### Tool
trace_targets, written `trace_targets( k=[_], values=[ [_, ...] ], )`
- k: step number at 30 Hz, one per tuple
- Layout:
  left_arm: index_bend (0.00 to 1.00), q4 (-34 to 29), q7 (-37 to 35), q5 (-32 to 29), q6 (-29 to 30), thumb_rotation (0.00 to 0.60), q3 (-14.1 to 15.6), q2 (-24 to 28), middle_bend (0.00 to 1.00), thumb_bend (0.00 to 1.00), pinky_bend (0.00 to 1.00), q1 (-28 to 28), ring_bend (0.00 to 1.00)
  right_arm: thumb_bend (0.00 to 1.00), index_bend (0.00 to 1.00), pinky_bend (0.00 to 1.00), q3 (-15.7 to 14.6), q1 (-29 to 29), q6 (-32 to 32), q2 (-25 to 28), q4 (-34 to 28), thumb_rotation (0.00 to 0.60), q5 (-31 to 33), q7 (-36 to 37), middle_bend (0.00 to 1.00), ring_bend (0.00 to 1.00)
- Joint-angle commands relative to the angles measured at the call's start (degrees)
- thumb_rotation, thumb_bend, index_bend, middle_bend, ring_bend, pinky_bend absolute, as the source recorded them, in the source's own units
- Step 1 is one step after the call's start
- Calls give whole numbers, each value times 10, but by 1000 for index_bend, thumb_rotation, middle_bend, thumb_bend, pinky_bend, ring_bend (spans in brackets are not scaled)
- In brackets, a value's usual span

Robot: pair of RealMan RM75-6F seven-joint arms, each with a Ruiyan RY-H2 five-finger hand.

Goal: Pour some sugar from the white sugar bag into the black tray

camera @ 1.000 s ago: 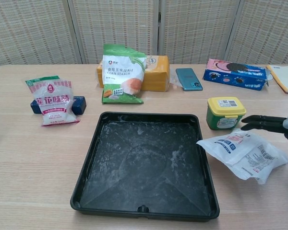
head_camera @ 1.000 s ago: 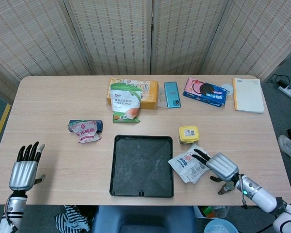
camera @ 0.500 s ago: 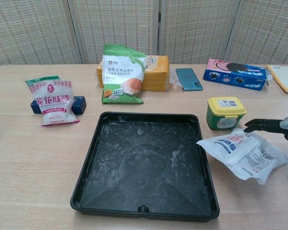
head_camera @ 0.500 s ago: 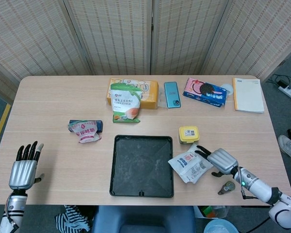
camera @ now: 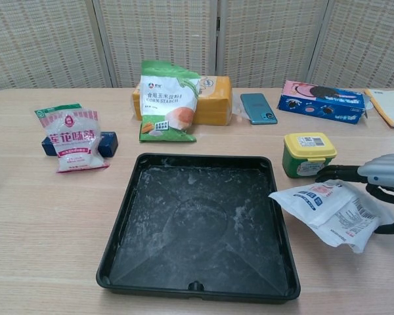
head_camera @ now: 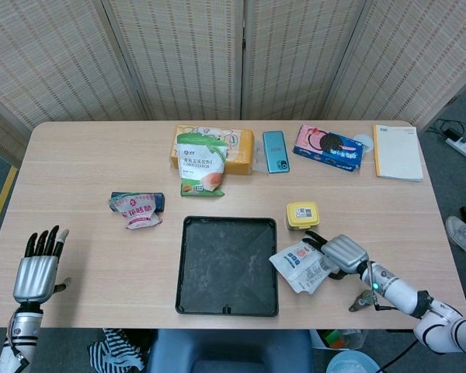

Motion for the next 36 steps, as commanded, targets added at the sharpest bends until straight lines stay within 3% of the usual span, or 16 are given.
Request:
trace_targets(
  k=[1,6,13,26,36],
  values=[
    [0,0,-1,-1,0,600,-1,1,0,170,0,0,29,272,0,923,0,7,-10,-2,-1,600,3,4,0,764],
    [0,-1,-1,-3,-1,600,-1,2,0,170,0,0,30,272,0,926,3,11,-13,-7,2,600,8,2,0,773],
    [0,-3,-4,-4,-1,600,-1,5,0,170,0,1,31,272,18,937,8,12,-20,-27,20,600,18,-3,124,805],
    [0,-5,-2,-2,0,600,1,6,0,170,0,1,32,272,602,1000,22,-19,47,-68,65,600,24,-35,579,881],
    [0,-8,-3,0,4,600,2,8,0,171,0,2,33,272,824,1000,28,-39,84,-94,94,600,25,-53,748,953]
  ],
)
